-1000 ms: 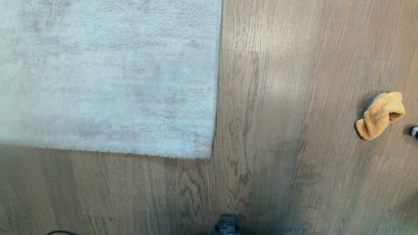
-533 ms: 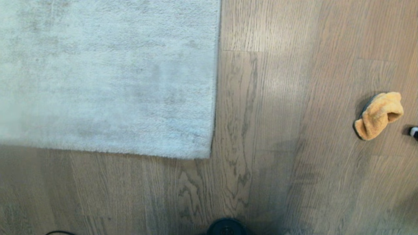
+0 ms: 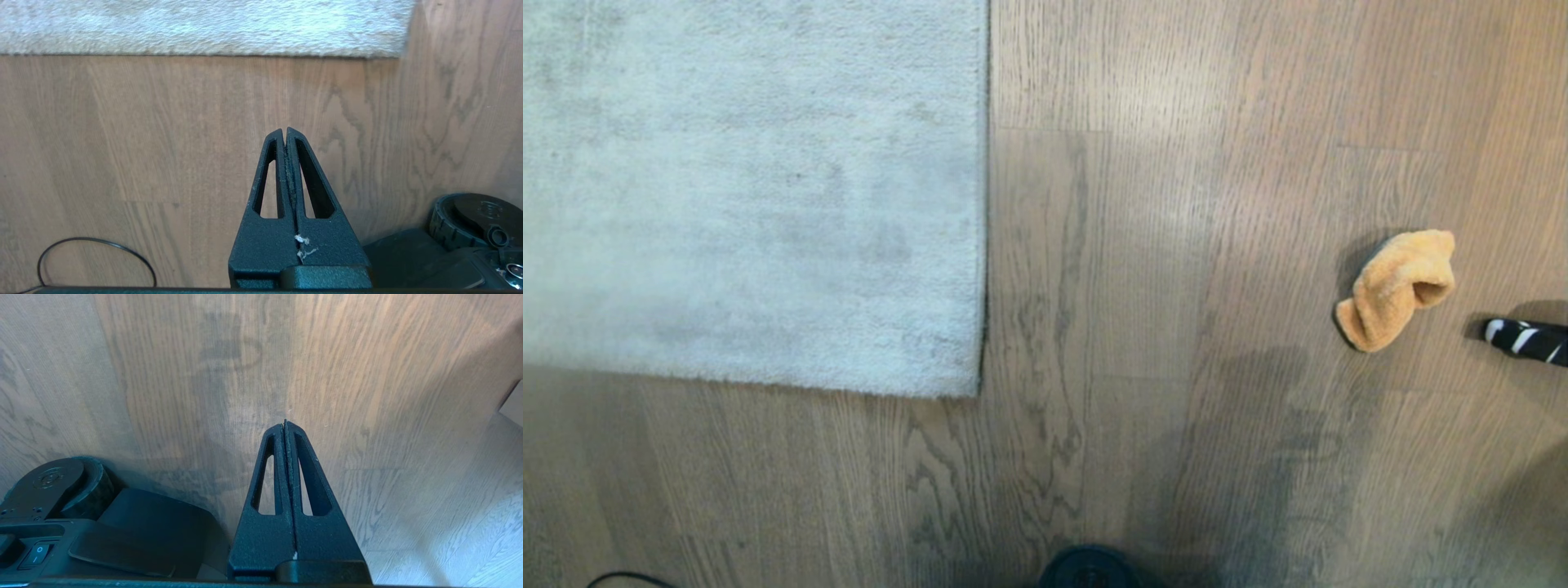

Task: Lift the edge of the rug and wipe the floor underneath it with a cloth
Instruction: Lift up the carpet

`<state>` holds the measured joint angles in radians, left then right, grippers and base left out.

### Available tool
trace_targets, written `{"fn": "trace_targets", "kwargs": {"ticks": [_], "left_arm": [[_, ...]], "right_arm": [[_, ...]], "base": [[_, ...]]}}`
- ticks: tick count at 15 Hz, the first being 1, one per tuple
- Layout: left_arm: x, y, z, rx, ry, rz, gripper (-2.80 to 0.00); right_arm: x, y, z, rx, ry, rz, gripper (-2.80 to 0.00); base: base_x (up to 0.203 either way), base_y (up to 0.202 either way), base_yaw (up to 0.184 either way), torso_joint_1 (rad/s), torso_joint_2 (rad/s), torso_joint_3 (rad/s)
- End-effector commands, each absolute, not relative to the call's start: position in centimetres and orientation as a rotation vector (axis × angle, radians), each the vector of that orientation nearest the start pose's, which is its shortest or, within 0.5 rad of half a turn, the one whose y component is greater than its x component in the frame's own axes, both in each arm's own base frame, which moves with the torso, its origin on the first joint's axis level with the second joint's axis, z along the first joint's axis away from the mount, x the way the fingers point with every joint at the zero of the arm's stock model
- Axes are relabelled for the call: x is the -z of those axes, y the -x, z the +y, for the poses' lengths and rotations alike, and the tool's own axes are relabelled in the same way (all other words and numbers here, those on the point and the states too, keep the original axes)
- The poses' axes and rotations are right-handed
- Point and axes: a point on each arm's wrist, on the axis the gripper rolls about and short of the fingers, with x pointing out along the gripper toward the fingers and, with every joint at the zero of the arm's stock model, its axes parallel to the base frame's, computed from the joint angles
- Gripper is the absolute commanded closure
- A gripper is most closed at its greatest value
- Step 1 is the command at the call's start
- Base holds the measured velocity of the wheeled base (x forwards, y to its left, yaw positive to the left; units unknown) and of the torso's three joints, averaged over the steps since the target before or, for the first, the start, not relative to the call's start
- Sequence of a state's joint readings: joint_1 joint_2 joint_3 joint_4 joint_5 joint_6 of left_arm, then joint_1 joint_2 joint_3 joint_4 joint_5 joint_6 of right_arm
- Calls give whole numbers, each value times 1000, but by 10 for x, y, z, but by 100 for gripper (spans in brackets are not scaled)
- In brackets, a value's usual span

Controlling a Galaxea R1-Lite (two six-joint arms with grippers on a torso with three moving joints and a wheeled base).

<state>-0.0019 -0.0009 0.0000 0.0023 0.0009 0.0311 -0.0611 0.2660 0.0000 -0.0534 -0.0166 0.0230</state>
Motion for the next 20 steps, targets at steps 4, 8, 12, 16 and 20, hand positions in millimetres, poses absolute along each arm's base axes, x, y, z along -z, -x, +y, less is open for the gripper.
{"fn": "trace_targets", "kwargs": {"ticks": [4,8,12,16,20], "left_arm": [[-75,23,0,2,-31,3,0],[-75,23,0,2,-30,3,0],[-75,23,0,9,-29,1,0],[-75,23,0,3,-29,1,0],[-75,23,0,3,-28,1,0]], "right_arm": [[-84,1,0,79,-27,211,0],[-84,1,0,80,-28,211,0],[-84,1,0,80,-28,211,0],[-84,1,0,79,-27,211,0],[-84,1,0,80,-28,211,0]], "base": [[0,-13,1,1,0,-1],[0,0,0,0,0,0],[0,0,0,0,0,0],[0,0,0,0,0,0],[0,0,0,0,0,0]]}}
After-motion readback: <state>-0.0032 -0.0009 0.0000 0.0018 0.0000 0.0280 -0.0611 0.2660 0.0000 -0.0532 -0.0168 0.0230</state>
